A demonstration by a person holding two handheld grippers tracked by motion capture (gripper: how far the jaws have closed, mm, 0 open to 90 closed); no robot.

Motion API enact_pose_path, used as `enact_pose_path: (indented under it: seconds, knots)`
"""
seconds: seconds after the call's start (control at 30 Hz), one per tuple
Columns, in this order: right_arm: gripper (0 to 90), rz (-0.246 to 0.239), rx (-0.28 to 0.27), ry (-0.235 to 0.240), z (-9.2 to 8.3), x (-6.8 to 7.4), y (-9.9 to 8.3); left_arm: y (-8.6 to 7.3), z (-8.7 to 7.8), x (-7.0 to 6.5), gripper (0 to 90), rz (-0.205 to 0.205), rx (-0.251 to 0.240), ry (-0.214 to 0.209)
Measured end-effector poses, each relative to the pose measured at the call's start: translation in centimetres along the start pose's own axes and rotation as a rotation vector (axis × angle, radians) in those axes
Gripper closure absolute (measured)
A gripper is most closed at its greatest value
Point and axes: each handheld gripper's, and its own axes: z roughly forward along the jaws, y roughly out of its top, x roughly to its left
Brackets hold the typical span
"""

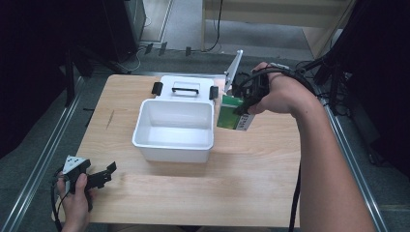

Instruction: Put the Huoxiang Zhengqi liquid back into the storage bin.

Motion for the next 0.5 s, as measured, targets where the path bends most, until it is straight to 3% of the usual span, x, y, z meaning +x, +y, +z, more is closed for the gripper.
enact_pose_path:
  seconds: [0.33,0.5]
  knots:
    - [64.5,0.01,-0.012,-0.006,-0.7,-0.6,2.9,0.0,0.0,0.0,0.1,-0.004,-0.005,-0.001]
    - [64.5,-0.014,-0.023,0.005,-0.5,-0.7,4.3,0.0,0.0,0.0,0.1,-0.003,-0.005,-0.001]
